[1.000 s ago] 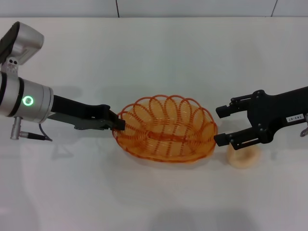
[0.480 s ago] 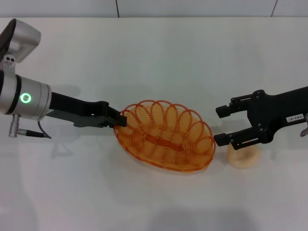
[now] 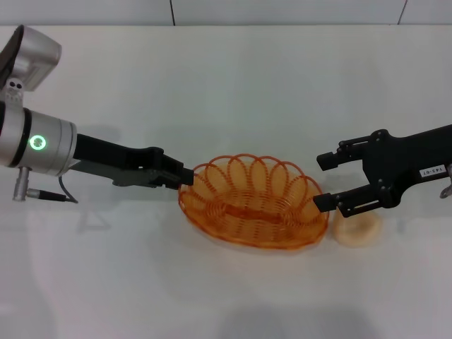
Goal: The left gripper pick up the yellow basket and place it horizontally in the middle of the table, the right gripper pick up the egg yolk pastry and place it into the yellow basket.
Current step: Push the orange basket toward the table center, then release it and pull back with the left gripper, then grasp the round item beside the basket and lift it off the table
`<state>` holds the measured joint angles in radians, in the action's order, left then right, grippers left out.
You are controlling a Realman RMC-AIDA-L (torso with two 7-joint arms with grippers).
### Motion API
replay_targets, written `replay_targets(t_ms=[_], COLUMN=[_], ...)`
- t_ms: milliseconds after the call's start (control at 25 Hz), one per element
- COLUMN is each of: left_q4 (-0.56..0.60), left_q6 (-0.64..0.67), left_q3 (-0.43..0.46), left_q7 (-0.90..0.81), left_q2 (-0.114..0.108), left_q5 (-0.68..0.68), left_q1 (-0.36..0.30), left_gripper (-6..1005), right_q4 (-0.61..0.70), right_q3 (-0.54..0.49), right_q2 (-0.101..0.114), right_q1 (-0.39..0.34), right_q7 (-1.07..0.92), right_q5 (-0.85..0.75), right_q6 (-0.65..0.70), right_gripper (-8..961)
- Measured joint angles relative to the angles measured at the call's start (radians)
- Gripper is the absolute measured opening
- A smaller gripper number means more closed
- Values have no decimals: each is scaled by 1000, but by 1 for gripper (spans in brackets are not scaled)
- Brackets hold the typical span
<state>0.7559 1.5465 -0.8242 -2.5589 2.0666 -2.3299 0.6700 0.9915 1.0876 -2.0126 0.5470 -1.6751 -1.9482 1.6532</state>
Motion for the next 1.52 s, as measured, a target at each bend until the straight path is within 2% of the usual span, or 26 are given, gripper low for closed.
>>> replay_targets(t_ms=[280, 400, 560, 720, 920, 960, 1200, 1520], left_q4=[54, 101, 206, 298, 360, 360, 351, 238], left_q6=[38, 53, 74, 112, 142, 143, 169, 269], left_q3=[3, 6, 47, 147, 215, 216, 191, 167], left_q7=[9, 9, 9, 56, 173, 194, 317, 469], left_q2=[-14, -21, -45, -80, -98, -101, -113, -167], left_q5=[63, 73, 129, 258, 469, 495, 506, 371], left_q1=[-41, -69, -128, -172, -220, -223, -210, -109], left_gripper=[325, 384, 464, 543, 773, 789, 866, 858], right_q4=[-3, -4, -4, 1, 4, 5, 36, 44], right_q3=[-1, -3, -7, -7, -8, -8, -8, -9], right_q2=[2, 2, 1, 0, 2, 2, 3, 6], right_q1=[0, -2, -3, -6, -1, -1, 7, 20], right_q7=[0, 0, 0, -3, -18, -20, -41, -78], right_q5=[0, 0, 0, 1, 1, 2, 1, -6], right_q6=[-2, -3, -3, -4, -4, -4, -4, 1], right_gripper=[754, 754, 754, 753, 753, 753, 753, 753])
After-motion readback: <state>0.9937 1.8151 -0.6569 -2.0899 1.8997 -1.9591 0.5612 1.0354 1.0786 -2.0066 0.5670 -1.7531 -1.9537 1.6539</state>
